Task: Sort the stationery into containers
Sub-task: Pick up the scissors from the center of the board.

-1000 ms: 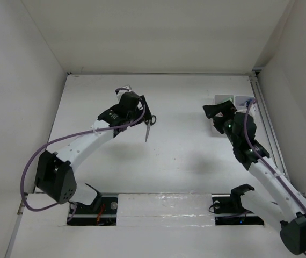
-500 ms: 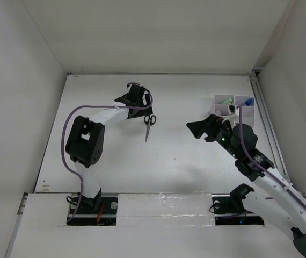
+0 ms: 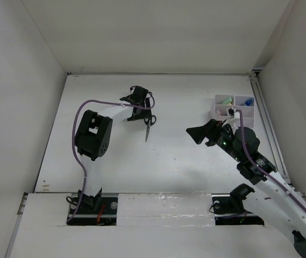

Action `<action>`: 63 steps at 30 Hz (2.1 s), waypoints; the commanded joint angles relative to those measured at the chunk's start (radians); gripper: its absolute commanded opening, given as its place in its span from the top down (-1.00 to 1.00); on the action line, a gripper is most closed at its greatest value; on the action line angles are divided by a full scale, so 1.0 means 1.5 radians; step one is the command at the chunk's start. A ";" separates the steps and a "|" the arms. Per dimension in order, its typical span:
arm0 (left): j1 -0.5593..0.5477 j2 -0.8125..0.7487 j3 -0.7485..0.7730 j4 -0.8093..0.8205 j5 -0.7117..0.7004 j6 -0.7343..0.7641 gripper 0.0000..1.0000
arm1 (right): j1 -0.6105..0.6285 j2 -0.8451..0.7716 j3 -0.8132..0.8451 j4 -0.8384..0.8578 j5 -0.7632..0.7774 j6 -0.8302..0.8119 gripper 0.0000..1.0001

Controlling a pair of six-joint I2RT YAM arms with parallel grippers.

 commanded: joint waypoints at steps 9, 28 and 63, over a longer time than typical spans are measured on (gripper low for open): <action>0.000 0.058 0.053 -0.051 -0.043 -0.017 0.27 | 0.006 -0.032 0.001 -0.001 -0.016 -0.011 -0.84; 0.000 -0.090 -0.069 0.010 0.062 -0.006 1.00 | -0.025 -0.018 -0.011 0.019 -0.108 -0.045 -0.84; -0.123 -0.431 -0.181 0.113 0.309 0.082 1.00 | -0.053 0.363 0.040 0.398 -0.311 -0.050 -0.49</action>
